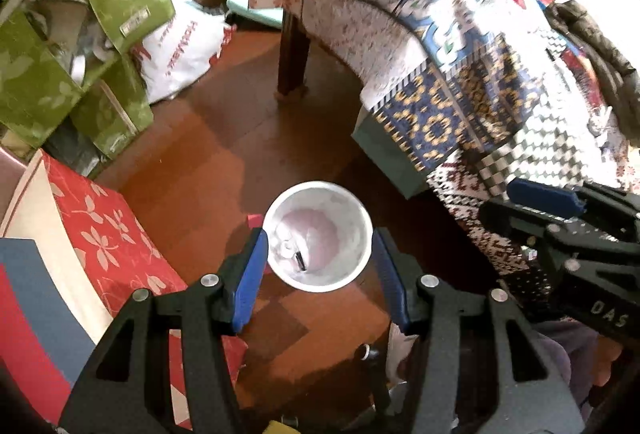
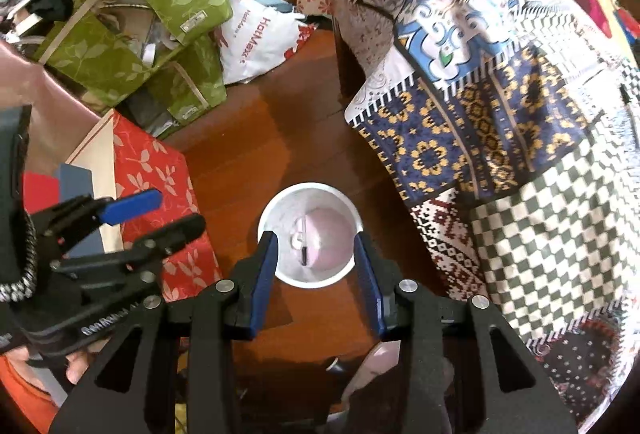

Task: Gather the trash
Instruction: 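Open the left tool to drop the tape roll into the white bin, then move both tools back toward the items on the bed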

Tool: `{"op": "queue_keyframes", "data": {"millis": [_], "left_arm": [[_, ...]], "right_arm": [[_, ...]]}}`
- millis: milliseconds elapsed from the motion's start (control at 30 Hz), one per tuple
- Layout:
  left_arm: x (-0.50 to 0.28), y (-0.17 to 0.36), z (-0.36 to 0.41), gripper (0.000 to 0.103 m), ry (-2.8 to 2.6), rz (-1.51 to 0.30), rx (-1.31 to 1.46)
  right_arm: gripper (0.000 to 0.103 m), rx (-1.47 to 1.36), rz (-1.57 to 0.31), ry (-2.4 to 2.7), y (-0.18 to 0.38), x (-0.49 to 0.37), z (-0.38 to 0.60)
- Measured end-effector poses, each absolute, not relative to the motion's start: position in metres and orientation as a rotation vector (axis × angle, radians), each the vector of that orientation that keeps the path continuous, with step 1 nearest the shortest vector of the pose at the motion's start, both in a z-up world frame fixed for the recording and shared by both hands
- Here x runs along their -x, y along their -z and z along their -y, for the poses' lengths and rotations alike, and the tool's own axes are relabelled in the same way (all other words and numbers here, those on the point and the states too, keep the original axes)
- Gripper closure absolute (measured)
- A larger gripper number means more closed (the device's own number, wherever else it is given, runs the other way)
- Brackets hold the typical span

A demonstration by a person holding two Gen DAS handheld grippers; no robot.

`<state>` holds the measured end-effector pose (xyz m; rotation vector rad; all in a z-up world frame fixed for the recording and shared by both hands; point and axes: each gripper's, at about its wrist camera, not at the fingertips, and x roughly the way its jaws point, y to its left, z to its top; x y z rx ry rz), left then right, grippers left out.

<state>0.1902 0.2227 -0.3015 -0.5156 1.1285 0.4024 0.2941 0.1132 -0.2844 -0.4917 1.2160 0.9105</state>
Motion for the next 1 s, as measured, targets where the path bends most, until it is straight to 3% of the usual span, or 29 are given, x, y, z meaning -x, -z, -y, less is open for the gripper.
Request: {"op": "queue_keyframes", "data": {"millis": [700, 1000], "left_arm": [[-0.142, 0.124, -0.122, 0.050, -0.377, -0.769, 0.319], [-0.158, 0.067, -0.056, 0.050, -0.287, -0.656, 0.255]], "right_arm": [[0.067, 0.338, -0.837, -0.876, 0.135, -0.244, 0.000], [0.067, 0.253, -0.674, -0.801, 0.080, -0.249, 0.078]]}}
